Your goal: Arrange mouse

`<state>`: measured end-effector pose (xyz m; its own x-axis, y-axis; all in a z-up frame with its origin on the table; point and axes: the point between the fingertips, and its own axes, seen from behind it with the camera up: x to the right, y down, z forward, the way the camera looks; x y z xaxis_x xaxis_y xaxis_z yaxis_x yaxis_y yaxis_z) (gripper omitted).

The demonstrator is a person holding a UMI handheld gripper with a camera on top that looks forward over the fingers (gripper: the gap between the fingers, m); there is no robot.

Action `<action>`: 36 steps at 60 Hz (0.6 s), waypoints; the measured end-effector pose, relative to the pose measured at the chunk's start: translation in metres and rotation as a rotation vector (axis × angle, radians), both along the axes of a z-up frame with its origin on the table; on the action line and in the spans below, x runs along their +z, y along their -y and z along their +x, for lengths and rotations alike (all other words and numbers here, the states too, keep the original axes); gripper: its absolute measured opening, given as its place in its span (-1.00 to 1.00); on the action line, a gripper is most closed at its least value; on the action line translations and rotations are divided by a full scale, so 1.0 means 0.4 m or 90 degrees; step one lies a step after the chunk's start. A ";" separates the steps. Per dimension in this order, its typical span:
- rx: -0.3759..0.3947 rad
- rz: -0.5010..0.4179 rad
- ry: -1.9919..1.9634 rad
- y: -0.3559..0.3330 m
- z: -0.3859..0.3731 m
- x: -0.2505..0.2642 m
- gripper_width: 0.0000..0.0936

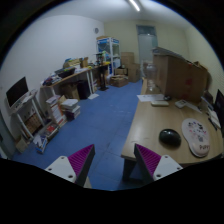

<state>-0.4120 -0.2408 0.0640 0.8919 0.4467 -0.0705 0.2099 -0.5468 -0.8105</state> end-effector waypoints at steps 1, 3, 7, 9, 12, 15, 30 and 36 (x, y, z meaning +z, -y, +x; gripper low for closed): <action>-0.006 0.002 0.001 -0.017 -0.021 -0.022 0.74; -0.015 0.005 0.006 -0.008 0.022 -0.003 0.74; -0.035 0.004 0.010 -0.005 0.072 -0.014 0.73; -0.047 0.002 0.011 -0.020 0.108 -0.031 0.72; -0.066 0.003 0.018 -0.031 0.152 -0.042 0.73; -0.085 0.008 0.027 -0.047 0.197 -0.051 0.73; -0.155 0.032 0.092 -0.170 0.470 -0.111 0.72; -0.152 0.040 0.100 -0.224 0.507 -0.128 0.71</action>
<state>-0.2091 -0.1513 0.0127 0.9702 0.2214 0.0986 0.2071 -0.5457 -0.8120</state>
